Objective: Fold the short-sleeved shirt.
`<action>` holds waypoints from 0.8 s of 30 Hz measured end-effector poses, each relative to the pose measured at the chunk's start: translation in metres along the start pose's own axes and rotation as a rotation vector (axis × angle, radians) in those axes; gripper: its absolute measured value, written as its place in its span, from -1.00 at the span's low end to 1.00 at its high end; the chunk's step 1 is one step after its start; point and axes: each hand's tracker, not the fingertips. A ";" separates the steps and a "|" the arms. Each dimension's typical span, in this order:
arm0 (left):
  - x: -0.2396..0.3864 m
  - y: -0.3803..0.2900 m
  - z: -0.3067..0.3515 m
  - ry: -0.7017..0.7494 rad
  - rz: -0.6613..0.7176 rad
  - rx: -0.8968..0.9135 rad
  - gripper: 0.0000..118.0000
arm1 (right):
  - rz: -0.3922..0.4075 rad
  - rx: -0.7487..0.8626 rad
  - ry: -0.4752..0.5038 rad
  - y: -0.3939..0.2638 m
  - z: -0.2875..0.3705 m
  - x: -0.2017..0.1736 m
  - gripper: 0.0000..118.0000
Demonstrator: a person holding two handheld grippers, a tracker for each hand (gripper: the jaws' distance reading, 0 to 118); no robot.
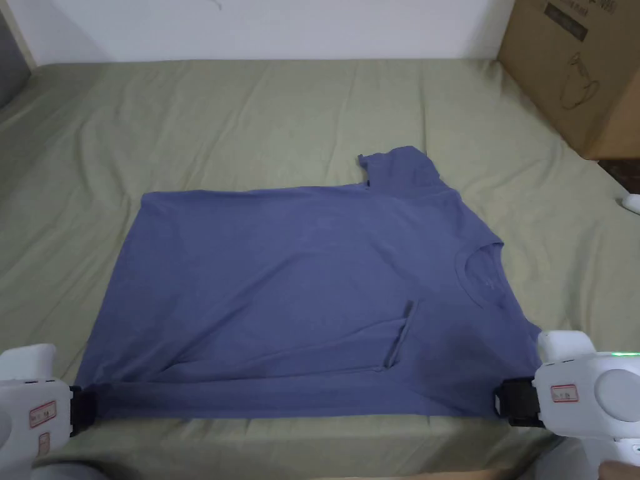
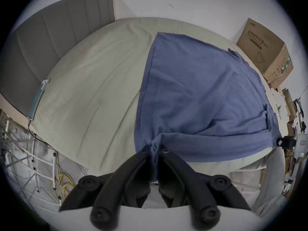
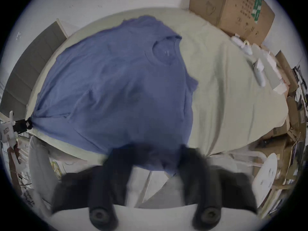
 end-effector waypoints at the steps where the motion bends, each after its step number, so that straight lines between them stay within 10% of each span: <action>1: 0.000 -0.001 -0.001 0.001 -0.001 -0.004 -0.90 | 0.001 -0.006 -0.008 -0.003 -0.007 0.002 -1.00; 5: -0.002 0.000 0.002 -0.002 0.002 -0.014 -0.90 | -0.110 0.032 0.049 0.001 0.009 0.015 -1.00; 20: 0.006 0.112 -0.010 -0.029 0.020 0.055 -0.89 | -0.095 0.143 0.071 0.140 0.013 0.017 -1.00; 22: 0.009 0.125 -0.030 -0.036 0.041 0.058 -0.49 | -0.050 0.141 0.020 0.156 -0.007 0.010 -0.77; 24: 0.015 0.132 -0.045 0.077 0.029 0.015 0.47 | -0.024 0.108 -0.054 0.162 -0.021 0.002 0.13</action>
